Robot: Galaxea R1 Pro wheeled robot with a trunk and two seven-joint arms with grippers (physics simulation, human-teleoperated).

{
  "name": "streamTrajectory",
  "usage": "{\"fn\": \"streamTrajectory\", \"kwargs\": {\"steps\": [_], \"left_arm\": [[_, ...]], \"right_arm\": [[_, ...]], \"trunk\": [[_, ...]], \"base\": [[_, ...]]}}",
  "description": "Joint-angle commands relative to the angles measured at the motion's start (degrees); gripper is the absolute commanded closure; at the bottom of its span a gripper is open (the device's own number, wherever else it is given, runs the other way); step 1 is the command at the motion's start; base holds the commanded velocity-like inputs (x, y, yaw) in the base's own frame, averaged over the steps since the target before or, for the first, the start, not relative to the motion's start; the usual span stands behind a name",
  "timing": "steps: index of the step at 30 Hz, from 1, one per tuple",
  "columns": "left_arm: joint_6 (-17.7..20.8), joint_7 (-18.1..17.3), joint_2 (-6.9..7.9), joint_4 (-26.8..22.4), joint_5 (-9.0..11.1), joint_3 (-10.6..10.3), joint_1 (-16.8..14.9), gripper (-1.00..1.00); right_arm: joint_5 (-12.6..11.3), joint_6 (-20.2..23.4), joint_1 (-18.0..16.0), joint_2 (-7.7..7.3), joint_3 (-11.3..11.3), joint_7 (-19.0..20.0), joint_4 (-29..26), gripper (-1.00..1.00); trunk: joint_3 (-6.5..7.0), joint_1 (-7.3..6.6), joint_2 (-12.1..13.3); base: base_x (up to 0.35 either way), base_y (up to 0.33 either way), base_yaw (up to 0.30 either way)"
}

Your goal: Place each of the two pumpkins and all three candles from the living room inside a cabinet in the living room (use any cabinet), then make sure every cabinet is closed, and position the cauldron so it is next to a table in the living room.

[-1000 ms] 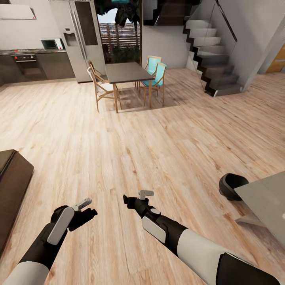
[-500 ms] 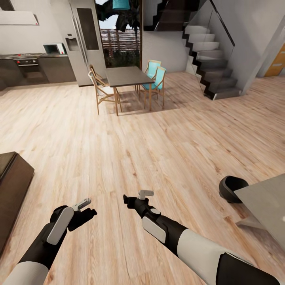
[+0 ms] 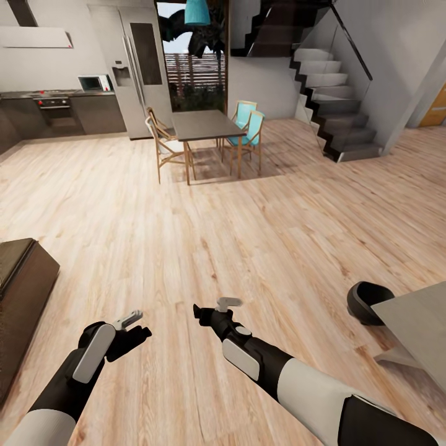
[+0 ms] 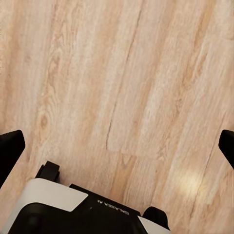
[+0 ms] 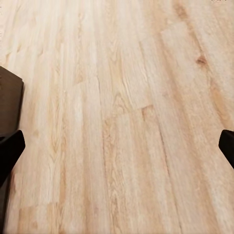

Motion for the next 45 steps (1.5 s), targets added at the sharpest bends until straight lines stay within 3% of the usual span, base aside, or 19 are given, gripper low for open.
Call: {"fn": "streamTrajectory", "kwargs": {"steps": [1, 45], "left_arm": [[0.08, 0.58, 0.04, -0.09, 0.59, -0.07, -0.03, -1.0], [0.08, 0.58, 0.04, -0.06, 0.59, -0.07, -0.03, -1.0]], "right_arm": [[-0.58, -0.43, -0.1, 0.0, 0.45, -0.3, 0.0, -1.0], [-0.8, -0.53, -0.1, 0.0, 0.36, -0.48, 0.0, -1.0]], "trunk": [[0.01, 0.02, -0.07], [3.65, 0.02, -0.07]], "base": [[0.0, 0.0, 0.076], [0.0, 0.0, 0.028]]}}
